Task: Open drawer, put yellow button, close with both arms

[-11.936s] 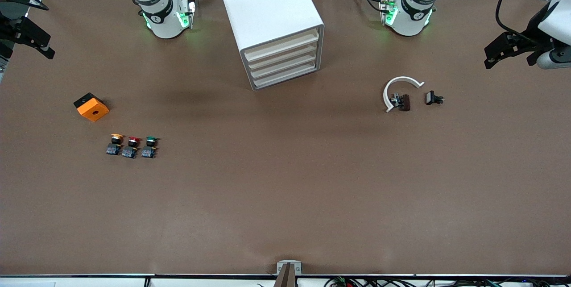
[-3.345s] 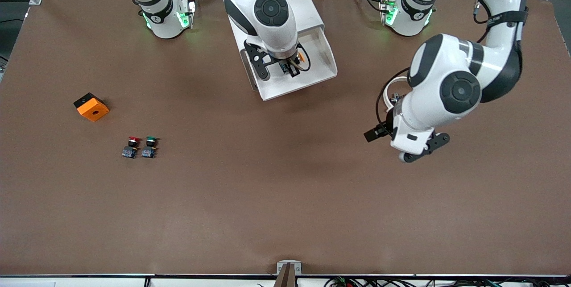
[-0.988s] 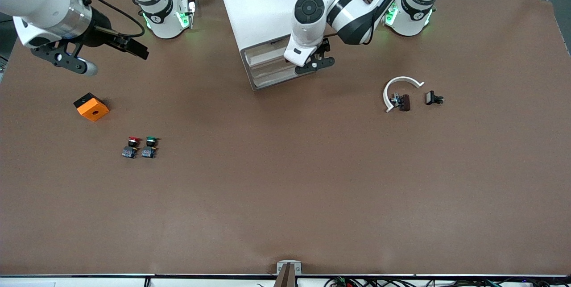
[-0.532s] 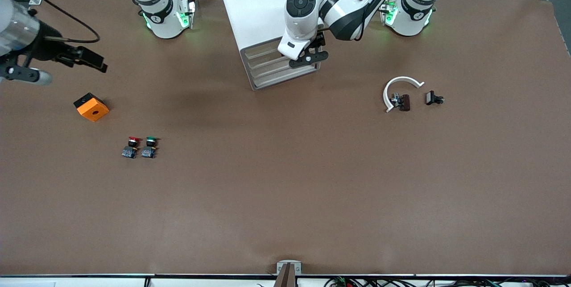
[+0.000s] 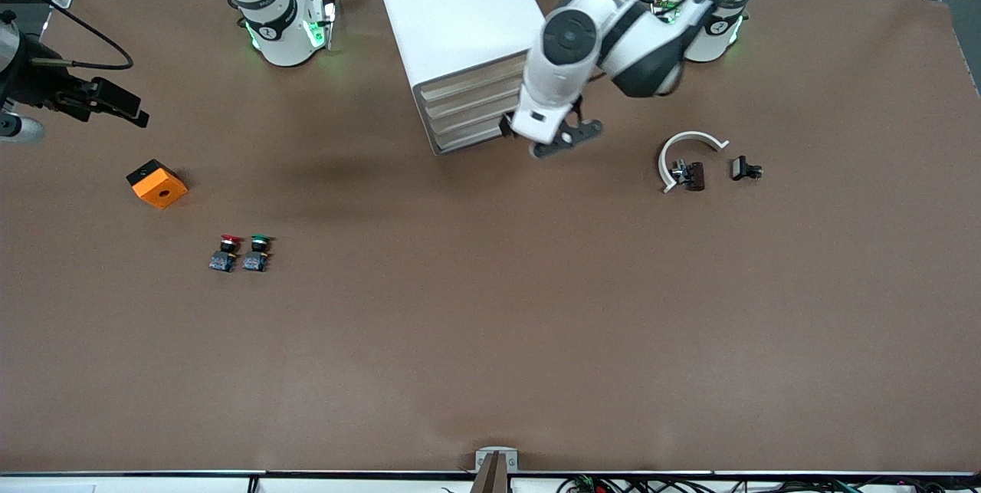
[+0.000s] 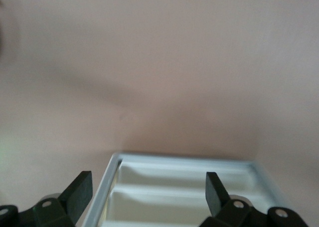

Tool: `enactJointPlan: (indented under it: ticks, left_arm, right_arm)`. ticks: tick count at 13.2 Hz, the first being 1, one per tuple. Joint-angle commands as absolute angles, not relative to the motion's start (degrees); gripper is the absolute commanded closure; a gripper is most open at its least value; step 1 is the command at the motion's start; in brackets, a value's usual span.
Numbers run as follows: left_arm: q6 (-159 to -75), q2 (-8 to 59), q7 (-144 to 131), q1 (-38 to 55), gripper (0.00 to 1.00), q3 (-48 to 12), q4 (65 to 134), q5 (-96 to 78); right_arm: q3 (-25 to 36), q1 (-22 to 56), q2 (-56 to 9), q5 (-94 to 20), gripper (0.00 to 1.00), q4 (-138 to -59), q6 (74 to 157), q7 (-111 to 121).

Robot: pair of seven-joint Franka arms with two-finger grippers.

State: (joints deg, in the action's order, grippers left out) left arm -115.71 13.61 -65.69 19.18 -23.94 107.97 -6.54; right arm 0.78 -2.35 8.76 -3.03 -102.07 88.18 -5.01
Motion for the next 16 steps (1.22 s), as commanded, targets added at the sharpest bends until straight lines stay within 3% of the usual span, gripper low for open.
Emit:
enactJointPlan:
  ticks: [1, 4, 9, 12, 16]
  left_arm:
    - [-111.72, 13.89, -64.96, 11.89, 0.00, -24.79, 102.49, -3.09]
    - [-110.48, 12.75, -53.48, 3.90, 0.00, -24.79, 101.43, 5.08]
    - [-105.57, 8.45, -29.66, -10.44, 0.00, -24.79, 100.11, 9.91]
    - [-99.70, 6.77, -15.16, -16.86, 0.00, -24.96, 93.72, 10.72]
    - [-87.91, 6.77, -12.04, -17.66, 0.00, -24.78, 82.64, 10.37]
  right_arm:
    - [0.18, -2.81, 9.23, -2.02, 0.00, -98.46, 86.84, -4.66]
    - [0.18, -2.90, 8.00, -2.02, 0.00, -95.01, 82.45, -4.92]
    - [0.26, -3.16, 8.00, -1.93, 0.00, -92.90, 82.79, -4.75]
    - [0.26, -3.16, 8.00, -1.85, 0.00, -92.90, 82.88, -4.66]
    - [0.26, -3.16, 8.00, -1.85, 0.00, -92.90, 82.79, -4.66]
